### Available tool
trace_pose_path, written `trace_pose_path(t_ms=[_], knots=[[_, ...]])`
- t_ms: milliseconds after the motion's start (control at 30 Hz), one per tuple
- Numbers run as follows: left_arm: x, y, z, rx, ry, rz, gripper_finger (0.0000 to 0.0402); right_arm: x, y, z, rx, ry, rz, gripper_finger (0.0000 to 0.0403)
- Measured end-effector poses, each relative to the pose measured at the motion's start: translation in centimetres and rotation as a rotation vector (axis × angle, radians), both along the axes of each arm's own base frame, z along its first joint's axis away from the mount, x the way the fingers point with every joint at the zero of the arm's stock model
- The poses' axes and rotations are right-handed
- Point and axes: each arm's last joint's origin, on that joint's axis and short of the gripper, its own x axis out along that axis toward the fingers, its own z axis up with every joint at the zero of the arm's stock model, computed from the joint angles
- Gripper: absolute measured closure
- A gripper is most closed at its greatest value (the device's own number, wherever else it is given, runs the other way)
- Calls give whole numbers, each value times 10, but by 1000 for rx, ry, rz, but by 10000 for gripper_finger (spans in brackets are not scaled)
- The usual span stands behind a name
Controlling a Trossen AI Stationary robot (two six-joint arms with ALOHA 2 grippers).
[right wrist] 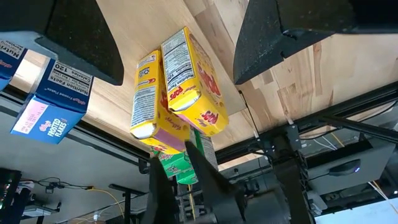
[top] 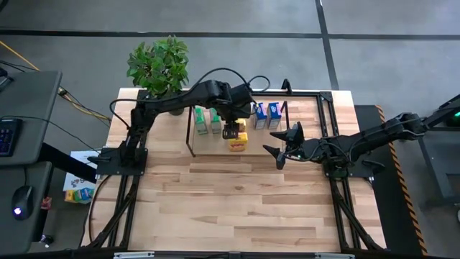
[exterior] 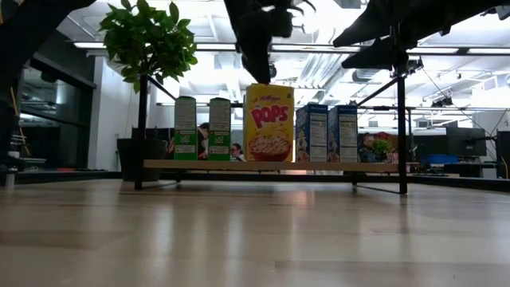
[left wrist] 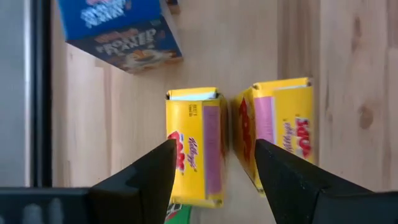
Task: Stack cereal on shelf
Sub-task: Return to Home Position
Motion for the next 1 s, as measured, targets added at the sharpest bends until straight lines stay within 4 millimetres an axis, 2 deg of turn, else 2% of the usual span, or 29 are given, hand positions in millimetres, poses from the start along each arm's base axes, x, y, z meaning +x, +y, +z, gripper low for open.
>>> trace_pose_path(t_ms=[467, 633, 733, 867, 1000], knots=[[-55, -15, 88, 57, -260, 70, 192, 0, 0, 0, -2, -1, -7, 107], [-79, -28, 114, 4, -363, 49, 193, 0, 0, 0, -3, 0, -6, 107], [-90, -40, 127, -12, -491, 29, 193, 0, 0, 0, -15, 5, -3, 107], [-107, -63, 123, -17, -656, -23, 193, 0, 0, 0, -26, 9, 1, 107], [-133, -87, 91, -1, -770, -50, 193, 1, 0, 2, -38, -3, 8, 107]])
